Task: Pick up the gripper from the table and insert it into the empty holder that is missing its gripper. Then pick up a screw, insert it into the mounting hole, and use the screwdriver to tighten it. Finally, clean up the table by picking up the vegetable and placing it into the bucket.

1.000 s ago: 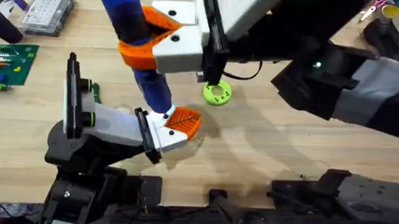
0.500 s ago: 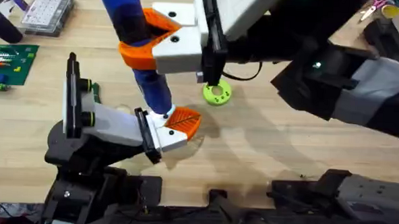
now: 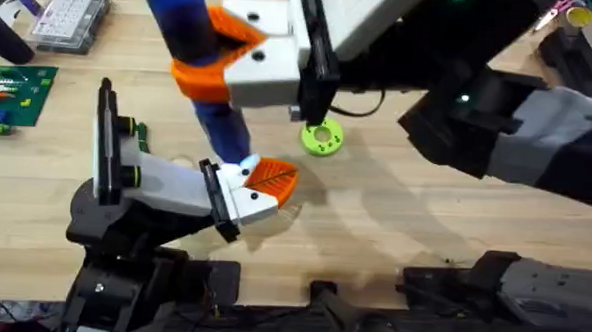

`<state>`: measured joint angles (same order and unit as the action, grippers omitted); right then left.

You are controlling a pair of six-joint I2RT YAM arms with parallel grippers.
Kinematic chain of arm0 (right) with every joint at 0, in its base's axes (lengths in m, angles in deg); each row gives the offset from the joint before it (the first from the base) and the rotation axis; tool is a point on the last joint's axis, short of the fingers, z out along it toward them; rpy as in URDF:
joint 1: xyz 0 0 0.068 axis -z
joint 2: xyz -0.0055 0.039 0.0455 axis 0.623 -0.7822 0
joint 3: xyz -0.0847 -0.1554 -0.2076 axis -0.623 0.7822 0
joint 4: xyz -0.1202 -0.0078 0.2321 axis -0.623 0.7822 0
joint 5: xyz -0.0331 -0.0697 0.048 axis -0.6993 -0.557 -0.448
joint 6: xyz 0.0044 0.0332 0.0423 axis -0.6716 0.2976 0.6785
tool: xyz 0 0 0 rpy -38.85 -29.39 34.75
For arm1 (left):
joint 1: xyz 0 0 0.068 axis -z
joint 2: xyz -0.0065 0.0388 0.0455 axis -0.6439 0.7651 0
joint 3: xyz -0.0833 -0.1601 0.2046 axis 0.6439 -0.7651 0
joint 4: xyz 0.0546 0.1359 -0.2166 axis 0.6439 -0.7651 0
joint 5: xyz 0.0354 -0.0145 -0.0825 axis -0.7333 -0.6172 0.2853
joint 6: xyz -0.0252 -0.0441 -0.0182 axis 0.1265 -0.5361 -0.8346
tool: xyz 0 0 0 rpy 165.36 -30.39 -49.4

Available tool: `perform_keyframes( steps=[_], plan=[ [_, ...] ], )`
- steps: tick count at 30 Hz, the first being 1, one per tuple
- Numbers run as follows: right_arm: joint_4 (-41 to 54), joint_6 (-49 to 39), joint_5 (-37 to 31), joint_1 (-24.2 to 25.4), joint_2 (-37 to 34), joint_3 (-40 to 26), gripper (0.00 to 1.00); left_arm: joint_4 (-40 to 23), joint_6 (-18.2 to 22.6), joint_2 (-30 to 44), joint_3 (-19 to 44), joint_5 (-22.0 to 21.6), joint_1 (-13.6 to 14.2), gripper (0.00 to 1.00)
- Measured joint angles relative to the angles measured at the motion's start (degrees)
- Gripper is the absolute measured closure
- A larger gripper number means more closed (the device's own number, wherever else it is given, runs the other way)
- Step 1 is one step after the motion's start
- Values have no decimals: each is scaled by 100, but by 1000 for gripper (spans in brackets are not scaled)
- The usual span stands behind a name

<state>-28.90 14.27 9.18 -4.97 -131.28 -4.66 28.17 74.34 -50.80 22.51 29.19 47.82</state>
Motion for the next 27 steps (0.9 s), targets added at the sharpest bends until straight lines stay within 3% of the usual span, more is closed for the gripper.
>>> perform_keyframes(
  steps=[3,6,10,15,21,27],
  plan=[
    [-266,69,-4,26,-32,-223,975,-4,0,-1,0,12,1,995],
    [139,49,-7,87,-37,-931,975,-4,0,0,0,12,1,995],
    [1140,-334,-39,131,-14,-2029,975,-4,2,-1,0,10,1,995],
    [2483,-1086,-40,148,28,-2831,975,-4,2,-2,0,10,1,995],
    [3669,-2002,-126,327,28,-3087,975,-4,2,0,0,12,1,995],
    [5190,-3315,-969,606,28,-3116,975,-4,0,0,0,12,1,995]
  ],
)
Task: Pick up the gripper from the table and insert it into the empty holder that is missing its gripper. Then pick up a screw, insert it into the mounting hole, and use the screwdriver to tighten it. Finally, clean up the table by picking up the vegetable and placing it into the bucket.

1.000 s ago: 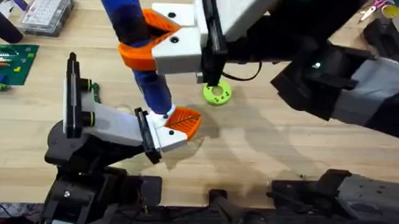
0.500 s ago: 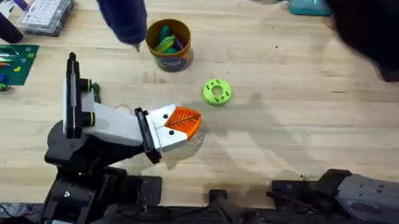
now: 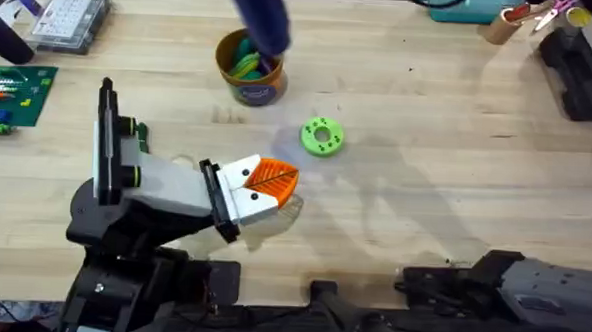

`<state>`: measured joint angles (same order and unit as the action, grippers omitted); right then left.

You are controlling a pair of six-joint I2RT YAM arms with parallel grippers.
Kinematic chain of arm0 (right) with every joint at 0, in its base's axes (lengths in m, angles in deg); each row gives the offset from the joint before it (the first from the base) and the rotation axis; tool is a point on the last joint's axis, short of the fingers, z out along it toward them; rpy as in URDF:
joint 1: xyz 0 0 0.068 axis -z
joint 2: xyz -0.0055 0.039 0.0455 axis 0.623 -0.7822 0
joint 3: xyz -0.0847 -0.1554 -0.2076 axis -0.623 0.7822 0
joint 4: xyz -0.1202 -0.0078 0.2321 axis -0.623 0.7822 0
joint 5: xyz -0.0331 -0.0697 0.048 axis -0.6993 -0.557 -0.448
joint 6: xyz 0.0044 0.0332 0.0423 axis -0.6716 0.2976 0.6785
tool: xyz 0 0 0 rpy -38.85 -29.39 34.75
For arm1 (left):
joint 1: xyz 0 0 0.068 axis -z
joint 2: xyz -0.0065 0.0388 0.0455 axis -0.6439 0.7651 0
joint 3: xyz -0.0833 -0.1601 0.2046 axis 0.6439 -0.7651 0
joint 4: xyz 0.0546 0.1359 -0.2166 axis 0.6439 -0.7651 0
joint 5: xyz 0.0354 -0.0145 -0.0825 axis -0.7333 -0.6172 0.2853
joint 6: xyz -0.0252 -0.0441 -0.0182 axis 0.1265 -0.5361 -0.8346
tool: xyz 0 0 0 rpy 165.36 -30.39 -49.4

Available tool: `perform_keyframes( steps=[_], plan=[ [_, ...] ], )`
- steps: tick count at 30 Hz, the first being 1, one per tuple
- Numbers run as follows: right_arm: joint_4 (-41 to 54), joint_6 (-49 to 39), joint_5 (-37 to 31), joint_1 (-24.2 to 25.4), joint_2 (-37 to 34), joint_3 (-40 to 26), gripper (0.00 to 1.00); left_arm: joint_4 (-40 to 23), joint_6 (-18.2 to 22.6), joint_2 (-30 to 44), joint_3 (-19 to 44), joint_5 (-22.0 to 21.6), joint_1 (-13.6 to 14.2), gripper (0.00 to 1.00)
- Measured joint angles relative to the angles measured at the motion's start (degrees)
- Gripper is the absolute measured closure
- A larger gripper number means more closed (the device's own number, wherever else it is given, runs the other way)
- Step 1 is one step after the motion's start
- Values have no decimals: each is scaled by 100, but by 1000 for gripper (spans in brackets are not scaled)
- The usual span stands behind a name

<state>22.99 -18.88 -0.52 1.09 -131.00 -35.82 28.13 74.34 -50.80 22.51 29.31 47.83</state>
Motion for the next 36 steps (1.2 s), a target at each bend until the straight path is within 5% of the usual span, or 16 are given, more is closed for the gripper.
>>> perform_keyframes(
  steps=[7,14,27,36],
  plan=[
    [1286,-1758,-1474,492,-88,-6,975,0,2,0,0,0,0,995],
    [1685,-3195,-2648,1074,-1019,-26,975,-1,0,-2,0,0,0,995],
    [1461,-5514,-4455,1626,-3597,-30,975,-2,0,0,0,13,0,995],
    [1058,-6180,-4859,1689,-4116,-102,975,-4,0,0,0,20,0,995]
  ],
)
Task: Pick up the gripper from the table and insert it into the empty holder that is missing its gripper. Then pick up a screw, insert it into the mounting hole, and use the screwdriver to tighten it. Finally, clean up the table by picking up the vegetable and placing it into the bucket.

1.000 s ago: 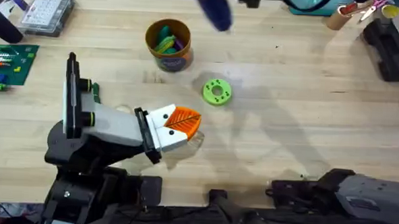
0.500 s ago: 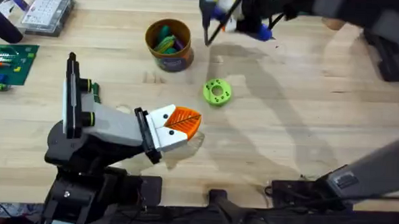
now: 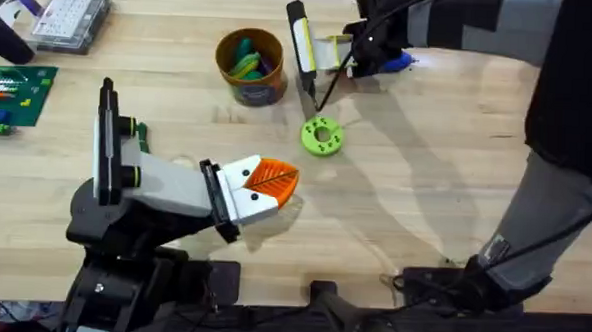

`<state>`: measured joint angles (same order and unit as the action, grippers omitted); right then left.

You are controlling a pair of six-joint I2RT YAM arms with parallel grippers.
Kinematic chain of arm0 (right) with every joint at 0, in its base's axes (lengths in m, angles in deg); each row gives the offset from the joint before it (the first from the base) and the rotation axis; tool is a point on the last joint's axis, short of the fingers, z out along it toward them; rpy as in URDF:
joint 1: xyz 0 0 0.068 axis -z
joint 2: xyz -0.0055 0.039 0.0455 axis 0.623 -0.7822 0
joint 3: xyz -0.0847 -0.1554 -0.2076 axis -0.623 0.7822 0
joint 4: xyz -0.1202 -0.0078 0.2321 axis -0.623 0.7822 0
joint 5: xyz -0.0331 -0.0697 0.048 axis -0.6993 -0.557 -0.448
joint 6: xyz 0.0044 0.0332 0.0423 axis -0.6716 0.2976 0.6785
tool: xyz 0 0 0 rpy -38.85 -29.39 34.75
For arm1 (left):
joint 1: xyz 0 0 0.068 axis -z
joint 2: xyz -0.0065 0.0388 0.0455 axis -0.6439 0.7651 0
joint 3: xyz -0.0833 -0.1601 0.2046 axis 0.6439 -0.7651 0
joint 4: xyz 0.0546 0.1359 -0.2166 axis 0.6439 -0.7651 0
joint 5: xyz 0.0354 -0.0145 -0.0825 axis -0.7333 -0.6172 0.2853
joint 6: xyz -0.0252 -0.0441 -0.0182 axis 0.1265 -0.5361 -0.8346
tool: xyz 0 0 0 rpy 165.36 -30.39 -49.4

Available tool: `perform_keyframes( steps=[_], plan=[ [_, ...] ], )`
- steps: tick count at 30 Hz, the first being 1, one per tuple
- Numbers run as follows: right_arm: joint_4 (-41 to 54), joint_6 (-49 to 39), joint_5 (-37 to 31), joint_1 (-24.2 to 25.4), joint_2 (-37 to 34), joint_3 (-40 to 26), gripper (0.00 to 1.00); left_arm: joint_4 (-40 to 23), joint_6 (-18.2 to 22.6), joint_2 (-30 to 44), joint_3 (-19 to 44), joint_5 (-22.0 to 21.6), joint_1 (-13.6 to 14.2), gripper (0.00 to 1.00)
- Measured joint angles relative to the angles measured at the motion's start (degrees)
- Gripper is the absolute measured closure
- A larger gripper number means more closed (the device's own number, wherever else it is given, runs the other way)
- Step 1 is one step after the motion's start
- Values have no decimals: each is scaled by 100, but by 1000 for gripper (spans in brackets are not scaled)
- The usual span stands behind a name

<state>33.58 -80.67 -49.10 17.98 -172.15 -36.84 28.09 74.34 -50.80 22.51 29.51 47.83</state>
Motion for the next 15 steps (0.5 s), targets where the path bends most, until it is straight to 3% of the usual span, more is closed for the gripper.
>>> perform_keyframes(
  steps=[2,4,9,15],
  plan=[
    [7,-45,-13,-2,-2,-5,956,-2,0,0,0,-2,0,995],
    [6,-60,-60,-2,-2,-14,810,-2,0,0,0,0,0,995],
    [-150,-97,-278,-7,0,-164,58,-2,0,0,0,-2,0,995],
    [46,106,-430,-42,44,-199,7,-2,0,0,0,-2,0,995]
  ],
)
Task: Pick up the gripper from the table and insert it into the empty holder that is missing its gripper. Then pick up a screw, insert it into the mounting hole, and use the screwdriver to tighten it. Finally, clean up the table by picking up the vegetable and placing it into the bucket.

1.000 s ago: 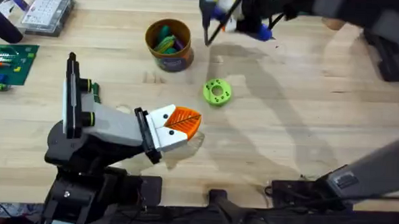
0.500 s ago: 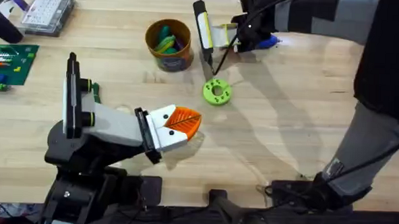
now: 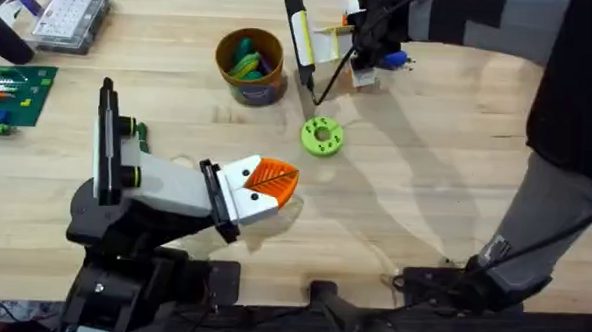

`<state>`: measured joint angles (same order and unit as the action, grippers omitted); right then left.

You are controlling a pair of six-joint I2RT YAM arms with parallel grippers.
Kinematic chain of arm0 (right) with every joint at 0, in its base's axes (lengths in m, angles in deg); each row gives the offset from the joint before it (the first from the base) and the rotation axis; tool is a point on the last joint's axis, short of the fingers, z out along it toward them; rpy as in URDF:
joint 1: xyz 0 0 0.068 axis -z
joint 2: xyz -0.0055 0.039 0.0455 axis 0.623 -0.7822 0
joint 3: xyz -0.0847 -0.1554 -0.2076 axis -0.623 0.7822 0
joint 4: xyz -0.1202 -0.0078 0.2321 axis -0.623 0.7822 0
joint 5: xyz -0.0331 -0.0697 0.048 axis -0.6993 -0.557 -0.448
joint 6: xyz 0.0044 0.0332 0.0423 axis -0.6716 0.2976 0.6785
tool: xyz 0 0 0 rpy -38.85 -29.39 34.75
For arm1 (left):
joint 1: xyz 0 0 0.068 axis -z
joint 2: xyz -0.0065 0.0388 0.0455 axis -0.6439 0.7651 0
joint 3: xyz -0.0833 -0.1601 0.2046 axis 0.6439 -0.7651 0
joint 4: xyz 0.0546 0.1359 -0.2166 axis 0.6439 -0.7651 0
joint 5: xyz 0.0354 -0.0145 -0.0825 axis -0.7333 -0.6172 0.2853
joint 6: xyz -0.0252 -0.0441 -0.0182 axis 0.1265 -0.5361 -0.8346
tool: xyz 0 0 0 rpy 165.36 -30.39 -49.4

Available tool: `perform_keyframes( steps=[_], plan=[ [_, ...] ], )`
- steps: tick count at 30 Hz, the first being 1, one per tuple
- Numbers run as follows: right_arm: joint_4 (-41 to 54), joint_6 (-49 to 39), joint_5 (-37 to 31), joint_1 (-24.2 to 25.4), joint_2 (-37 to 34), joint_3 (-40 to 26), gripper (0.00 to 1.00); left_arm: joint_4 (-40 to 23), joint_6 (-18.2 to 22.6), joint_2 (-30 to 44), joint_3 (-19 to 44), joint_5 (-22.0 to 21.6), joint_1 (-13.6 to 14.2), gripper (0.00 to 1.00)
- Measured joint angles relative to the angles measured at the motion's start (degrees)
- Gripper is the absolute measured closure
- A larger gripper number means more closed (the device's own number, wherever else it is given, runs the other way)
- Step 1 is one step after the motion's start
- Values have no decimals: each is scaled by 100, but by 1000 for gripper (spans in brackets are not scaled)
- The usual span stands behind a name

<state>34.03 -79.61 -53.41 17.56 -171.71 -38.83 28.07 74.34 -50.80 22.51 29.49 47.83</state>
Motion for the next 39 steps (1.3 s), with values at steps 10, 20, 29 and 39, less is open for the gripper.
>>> perform_keyframes(
  steps=[10,20,29,39],
  plan=[
    [987,782,306,-53,852,74,5,0,28,0,0,-2,0,685],
    [902,2961,1205,-61,2339,42,5,36,121,0,0,-49,0,15],
    [920,5734,1591,-61,3714,-223,5,-743,133,2,456,-1373,0,14],
    [1631,7015,1672,-55,4695,-254,5,-3538,129,1252,3297,-2894,0,14]
  ],
)
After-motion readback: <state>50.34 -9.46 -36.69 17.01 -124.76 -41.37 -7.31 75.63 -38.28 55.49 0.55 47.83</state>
